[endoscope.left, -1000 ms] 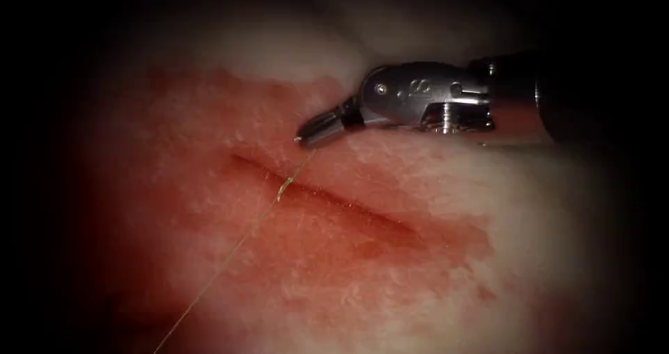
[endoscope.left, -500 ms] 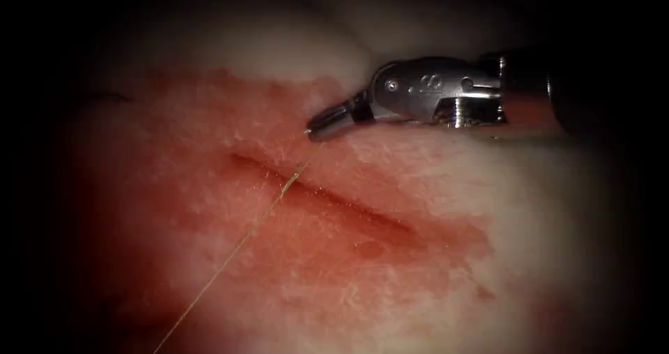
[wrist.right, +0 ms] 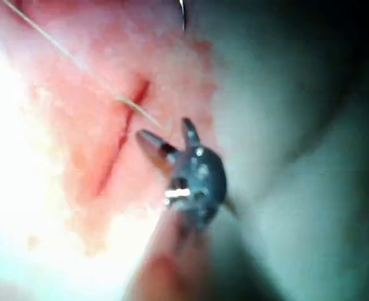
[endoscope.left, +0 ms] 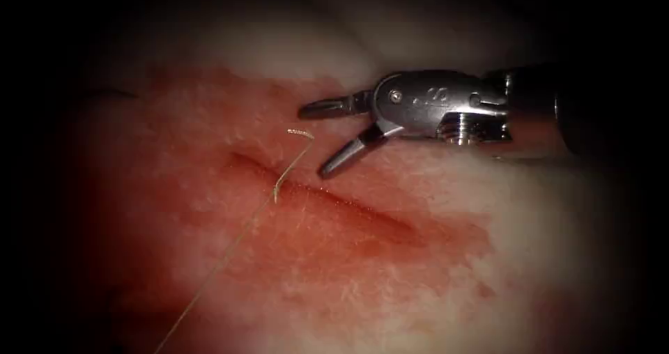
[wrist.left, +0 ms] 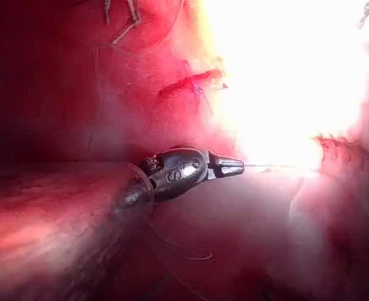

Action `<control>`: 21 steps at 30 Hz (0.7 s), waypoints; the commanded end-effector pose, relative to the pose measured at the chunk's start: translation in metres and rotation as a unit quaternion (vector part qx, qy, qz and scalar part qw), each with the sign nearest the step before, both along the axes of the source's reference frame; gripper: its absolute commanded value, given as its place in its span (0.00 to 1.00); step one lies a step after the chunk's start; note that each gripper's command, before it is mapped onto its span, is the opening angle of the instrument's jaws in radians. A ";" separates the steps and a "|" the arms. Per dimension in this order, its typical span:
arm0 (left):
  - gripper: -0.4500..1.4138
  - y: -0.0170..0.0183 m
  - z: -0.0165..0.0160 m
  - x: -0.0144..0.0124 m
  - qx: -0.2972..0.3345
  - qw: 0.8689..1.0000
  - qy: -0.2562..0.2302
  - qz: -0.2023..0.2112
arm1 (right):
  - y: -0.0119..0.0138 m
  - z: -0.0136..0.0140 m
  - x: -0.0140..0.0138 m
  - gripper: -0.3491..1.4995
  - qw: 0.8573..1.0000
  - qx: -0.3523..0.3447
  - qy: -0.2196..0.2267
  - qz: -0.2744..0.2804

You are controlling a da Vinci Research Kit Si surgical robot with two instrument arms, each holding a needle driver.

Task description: Wound Closure

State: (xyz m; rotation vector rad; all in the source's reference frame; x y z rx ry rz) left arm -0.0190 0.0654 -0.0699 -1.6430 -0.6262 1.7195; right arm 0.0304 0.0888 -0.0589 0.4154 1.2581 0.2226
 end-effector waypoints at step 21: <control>0.05 0.0179 0.0058 -0.0041 -0.097 0.993 0.065 0.013 | -0.0001 -0.0065 -0.0021 0.82 0.991 0.038 0.005 0.125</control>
